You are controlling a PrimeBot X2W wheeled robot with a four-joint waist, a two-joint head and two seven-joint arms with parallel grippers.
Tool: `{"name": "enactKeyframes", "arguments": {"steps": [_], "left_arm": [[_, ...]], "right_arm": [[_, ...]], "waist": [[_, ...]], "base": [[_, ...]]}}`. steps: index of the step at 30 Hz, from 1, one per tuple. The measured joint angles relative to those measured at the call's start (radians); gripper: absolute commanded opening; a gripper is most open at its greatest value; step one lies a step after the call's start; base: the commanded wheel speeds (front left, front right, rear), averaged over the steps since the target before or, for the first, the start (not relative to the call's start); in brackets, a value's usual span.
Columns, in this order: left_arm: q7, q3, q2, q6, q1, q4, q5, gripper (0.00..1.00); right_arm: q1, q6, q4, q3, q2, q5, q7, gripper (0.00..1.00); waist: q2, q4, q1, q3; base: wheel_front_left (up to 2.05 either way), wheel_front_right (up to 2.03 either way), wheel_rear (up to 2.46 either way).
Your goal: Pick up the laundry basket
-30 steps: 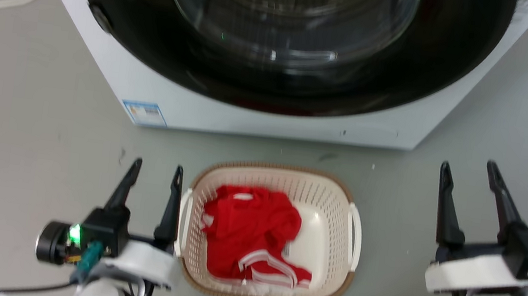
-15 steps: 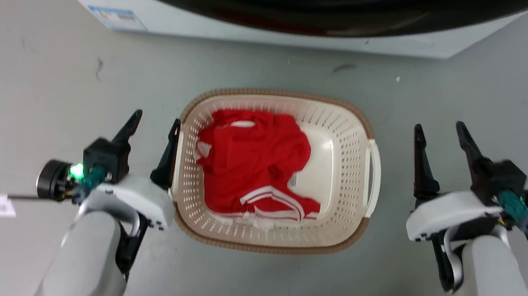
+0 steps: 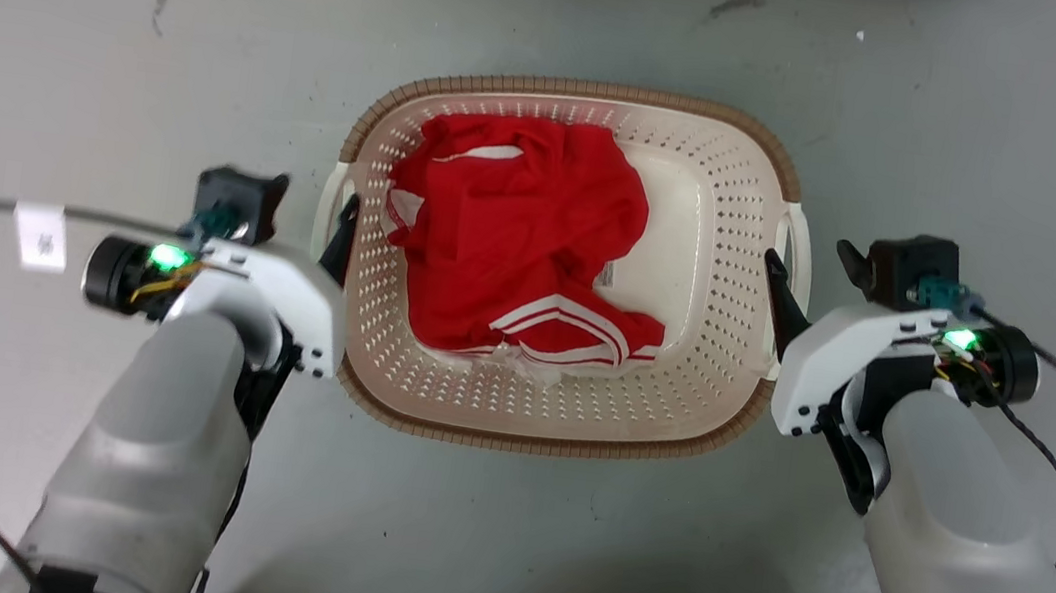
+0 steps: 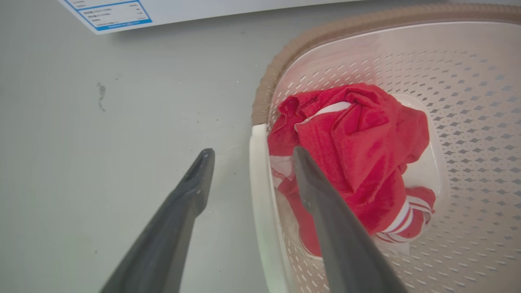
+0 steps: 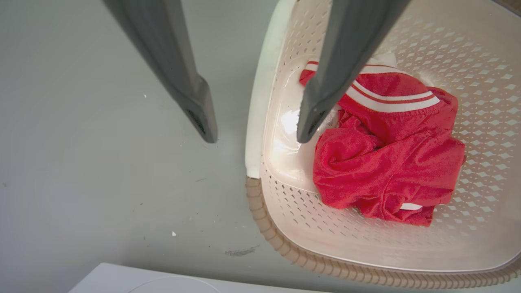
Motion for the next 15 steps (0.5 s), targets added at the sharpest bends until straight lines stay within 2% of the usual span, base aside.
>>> {"name": "enactKeyframes", "arguments": {"steps": [8,15], "left_arm": [[0.158,-0.174,0.029,-0.002,-0.15,0.119,-0.148,1.0],[0.299,-0.334,0.072,-0.002,-0.211,0.113,-0.291,1.0]], "right_arm": [[-0.127,0.0,0.133,0.104,-0.001,0.176,0.168,1.0],[-0.237,0.0,0.231,0.154,-0.002,0.213,0.28,1.0]], "waist": [[0.0,-0.002,0.0,0.06],[0.0,0.0,0.0,0.104]], "base": [[0.0,0.0,0.0],[0.0,0.0,0.0]]}}
